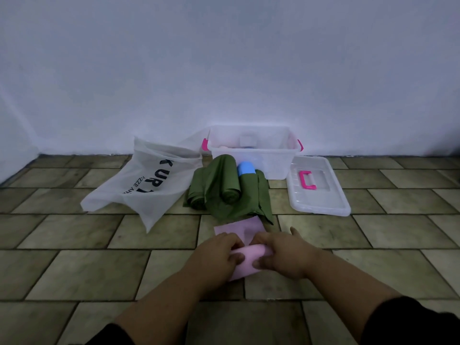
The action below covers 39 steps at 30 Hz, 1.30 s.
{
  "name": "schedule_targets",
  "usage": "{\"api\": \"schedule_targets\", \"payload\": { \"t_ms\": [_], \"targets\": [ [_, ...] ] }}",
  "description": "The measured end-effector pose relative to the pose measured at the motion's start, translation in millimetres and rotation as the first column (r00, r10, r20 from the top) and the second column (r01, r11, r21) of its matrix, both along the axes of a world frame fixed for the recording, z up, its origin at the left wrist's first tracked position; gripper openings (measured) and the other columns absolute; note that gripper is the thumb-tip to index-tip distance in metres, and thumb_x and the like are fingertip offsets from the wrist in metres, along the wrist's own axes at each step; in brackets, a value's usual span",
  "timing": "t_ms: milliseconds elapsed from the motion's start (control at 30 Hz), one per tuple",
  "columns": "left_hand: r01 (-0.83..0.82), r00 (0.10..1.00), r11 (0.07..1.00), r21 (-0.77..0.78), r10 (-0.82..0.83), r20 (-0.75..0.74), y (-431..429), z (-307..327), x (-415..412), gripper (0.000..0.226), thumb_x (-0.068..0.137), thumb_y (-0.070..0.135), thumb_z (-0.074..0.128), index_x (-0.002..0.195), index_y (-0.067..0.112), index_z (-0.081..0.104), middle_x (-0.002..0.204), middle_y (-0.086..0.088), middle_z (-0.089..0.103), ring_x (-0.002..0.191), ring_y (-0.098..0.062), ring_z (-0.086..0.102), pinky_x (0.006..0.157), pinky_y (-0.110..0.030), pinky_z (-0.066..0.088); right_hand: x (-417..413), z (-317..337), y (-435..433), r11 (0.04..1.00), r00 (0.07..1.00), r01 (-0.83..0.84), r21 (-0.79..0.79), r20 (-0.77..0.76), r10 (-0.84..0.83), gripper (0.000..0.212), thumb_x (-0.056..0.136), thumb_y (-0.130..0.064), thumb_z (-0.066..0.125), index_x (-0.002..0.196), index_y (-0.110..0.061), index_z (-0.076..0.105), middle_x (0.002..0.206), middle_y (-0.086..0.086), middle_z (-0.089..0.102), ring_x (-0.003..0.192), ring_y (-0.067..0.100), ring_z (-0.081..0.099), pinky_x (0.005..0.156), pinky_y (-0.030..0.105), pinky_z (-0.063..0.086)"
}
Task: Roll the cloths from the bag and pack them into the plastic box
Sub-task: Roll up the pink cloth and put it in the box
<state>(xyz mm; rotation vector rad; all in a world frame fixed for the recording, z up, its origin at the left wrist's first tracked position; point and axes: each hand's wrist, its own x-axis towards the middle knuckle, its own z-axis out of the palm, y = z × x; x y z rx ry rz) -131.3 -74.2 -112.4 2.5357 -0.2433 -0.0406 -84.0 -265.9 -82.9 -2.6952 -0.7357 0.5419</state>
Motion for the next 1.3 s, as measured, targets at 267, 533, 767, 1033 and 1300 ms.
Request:
{"api": "schedule_targets", "payload": {
  "t_ms": [267, 533, 767, 1033, 1300],
  "targets": [
    [-0.033, 0.993, 0.979, 0.199, 0.055, -0.106, 6, 0, 18, 0.021, 0.093, 0.043, 0.046, 0.102, 0.030, 0.061, 0.105, 0.002, 0.061, 0.095, -0.016, 0.055, 0.079, -0.030, 0.043, -9, -21, -12, 0.968, 0.991, -0.005, 0.249, 0.128, -0.028, 0.041, 0.082, -0.034, 0.059, 0.121, -0.037, 0.048, 0.121, -0.009, 0.049, 0.105, 0.009, 0.045, 0.088, 0.026, 0.039],
    [0.051, 0.967, 0.965, 0.258, -0.112, 0.228, -4, -11, -10, 0.039, 0.083, 0.051, 0.049, 0.119, 0.034, 0.048, 0.121, 0.011, 0.051, 0.107, -0.006, 0.042, 0.096, -0.020, 0.031, 2, -21, -8, 0.990, 0.976, -0.048, 0.130, 0.219, 0.018, 0.045, 0.090, -0.045, 0.050, 0.134, -0.036, 0.048, 0.135, -0.006, 0.046, 0.123, 0.014, 0.040, 0.106, 0.036, 0.033],
    [-0.066, 0.996, 0.989, 0.136, 0.073, -0.051, 7, 1, 17, 0.031, 0.091, 0.042, 0.048, 0.122, 0.036, 0.050, 0.115, 0.007, 0.060, 0.092, -0.006, 0.047, 0.080, -0.026, 0.038, -1, -16, -2, 0.984, 0.934, -0.139, 0.107, 0.345, 0.094, 0.043, 0.084, -0.039, 0.053, 0.126, -0.034, 0.044, 0.118, -0.007, 0.056, 0.104, 0.015, 0.054, 0.087, 0.029, 0.043],
    [-0.756, 0.649, 0.428, -0.496, 0.594, -0.476, -21, 17, -2, 0.071, 0.084, 0.019, 0.063, 0.145, 0.027, 0.028, 0.138, -0.016, 0.040, 0.118, -0.032, 0.048, 0.094, -0.040, 0.045, 3, -4, 14, 0.997, 0.982, 0.066, 0.044, 0.172, -0.073, 0.030, 0.087, -0.041, 0.052, 0.113, -0.026, 0.057, 0.105, -0.001, 0.061, 0.091, 0.019, 0.057, 0.074, 0.029, 0.042],
    [-0.837, 0.532, 0.035, -0.547, 0.288, -0.796, -53, 26, -14, 0.054, 0.092, 0.015, 0.054, 0.141, 0.027, 0.035, 0.133, -0.017, 0.048, 0.110, -0.038, 0.051, 0.094, -0.059, 0.044, -25, -1, 24, 0.920, 0.913, 0.339, 0.196, -0.305, -0.272, 0.016, 0.088, -0.034, 0.062, 0.093, -0.020, 0.059, 0.089, 0.001, 0.064, 0.075, 0.014, 0.056, 0.058, 0.023, 0.039]
  ]
}}
